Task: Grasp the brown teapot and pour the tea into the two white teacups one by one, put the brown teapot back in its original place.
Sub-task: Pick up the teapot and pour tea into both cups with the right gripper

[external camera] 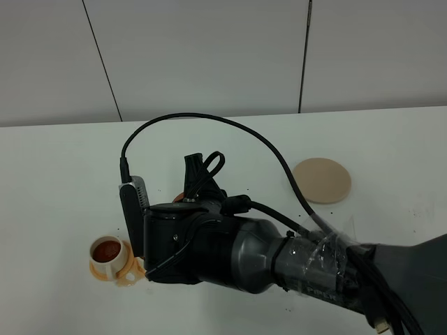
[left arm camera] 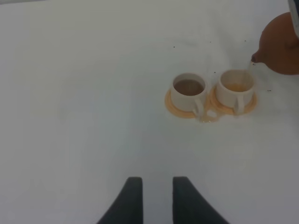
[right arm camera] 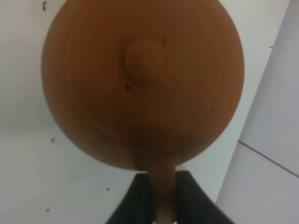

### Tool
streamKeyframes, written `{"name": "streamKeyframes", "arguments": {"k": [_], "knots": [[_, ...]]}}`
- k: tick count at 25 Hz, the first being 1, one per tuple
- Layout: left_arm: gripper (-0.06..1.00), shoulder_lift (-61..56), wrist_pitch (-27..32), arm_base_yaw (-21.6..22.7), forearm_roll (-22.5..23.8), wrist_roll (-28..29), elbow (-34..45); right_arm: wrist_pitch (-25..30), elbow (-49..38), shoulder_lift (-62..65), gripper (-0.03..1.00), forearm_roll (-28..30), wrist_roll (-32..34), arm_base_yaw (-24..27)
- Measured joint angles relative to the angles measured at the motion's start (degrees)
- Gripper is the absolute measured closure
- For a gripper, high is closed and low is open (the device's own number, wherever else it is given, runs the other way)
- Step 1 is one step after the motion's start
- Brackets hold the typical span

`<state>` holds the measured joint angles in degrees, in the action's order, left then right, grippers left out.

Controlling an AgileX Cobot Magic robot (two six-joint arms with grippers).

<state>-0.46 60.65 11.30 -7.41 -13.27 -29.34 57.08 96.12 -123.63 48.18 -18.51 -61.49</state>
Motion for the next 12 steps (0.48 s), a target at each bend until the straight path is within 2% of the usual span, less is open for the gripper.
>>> {"name": "streamKeyframes", "arguments": {"k": [12], "knots": [[0.71, 0.0, 0.0, 0.0, 0.0, 0.0, 0.0, -0.4, 0.0, 0.0, 0.87, 2.7, -0.1, -1.0]]}}
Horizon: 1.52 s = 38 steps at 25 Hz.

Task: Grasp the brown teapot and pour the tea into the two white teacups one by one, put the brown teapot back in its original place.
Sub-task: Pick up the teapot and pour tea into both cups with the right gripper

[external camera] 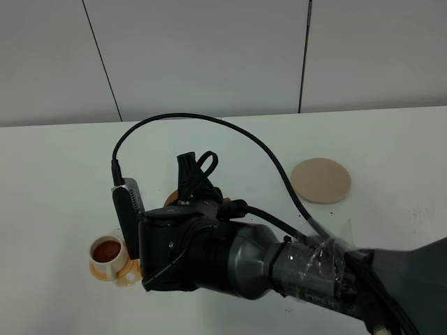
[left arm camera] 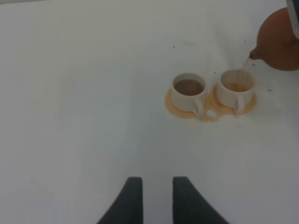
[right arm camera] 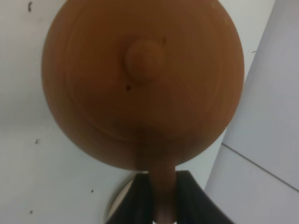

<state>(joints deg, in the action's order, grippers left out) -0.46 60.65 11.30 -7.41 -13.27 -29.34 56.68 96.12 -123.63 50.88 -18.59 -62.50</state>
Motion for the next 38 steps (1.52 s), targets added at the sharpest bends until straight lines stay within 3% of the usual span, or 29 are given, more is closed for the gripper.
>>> {"name": "streamKeyframes", "arguments": {"k": [38], "knots": [[0.71, 0.0, 0.0, 0.0, 0.0, 0.0, 0.0, 0.1, 0.0, 0.0, 0.87, 0.4, -1.0, -0.7]]}}
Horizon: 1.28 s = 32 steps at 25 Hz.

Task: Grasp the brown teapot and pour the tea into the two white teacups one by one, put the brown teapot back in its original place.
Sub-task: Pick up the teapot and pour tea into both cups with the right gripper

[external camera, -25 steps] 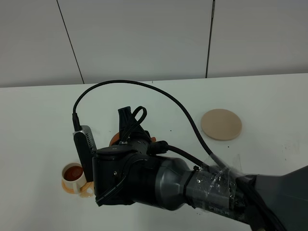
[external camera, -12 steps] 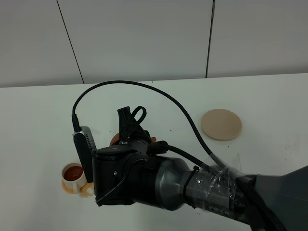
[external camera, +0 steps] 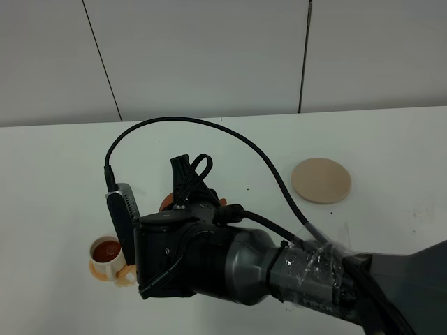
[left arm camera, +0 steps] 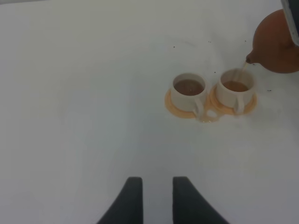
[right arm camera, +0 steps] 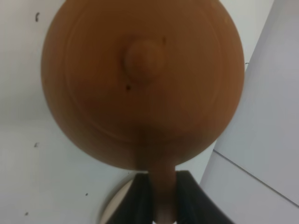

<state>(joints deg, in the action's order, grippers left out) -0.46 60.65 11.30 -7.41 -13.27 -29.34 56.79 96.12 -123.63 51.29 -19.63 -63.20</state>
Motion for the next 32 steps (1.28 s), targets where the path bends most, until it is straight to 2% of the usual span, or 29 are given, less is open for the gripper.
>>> {"name": "streamKeyframes", "arguments": {"k": [32], "knots": [[0.71, 0.0, 0.0, 0.0, 0.0, 0.1, 0.0, 1.3, 0.0, 0.0, 0.87, 2.6, -0.2, -0.7]]}}
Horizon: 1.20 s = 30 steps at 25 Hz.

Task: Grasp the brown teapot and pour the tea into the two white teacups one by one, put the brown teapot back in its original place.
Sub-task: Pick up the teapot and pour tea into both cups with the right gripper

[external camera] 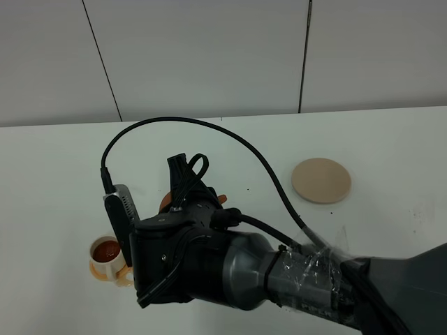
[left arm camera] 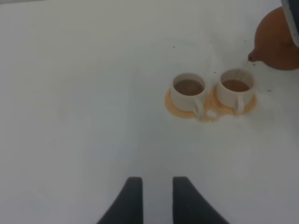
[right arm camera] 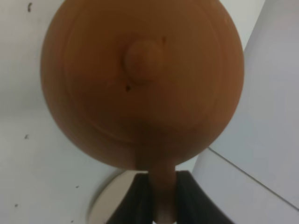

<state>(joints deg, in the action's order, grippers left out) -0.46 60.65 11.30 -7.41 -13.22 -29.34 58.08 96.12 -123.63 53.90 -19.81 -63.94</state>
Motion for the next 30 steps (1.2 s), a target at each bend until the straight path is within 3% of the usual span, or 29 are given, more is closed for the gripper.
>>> {"name": "streamKeyframes", "arguments": {"k": [13, 30], "knots": [[0.71, 0.0, 0.0, 0.0, 0.0, 0.0, 0.0, 0.7, 0.0, -1.3, 0.87, 3.9, 0.0, -0.6], [0.71, 0.0, 0.0, 0.0, 0.0, 0.0, 0.0, 1.9, 0.0, -3.4, 0.87, 4.7, 0.6, -1.5]]}}
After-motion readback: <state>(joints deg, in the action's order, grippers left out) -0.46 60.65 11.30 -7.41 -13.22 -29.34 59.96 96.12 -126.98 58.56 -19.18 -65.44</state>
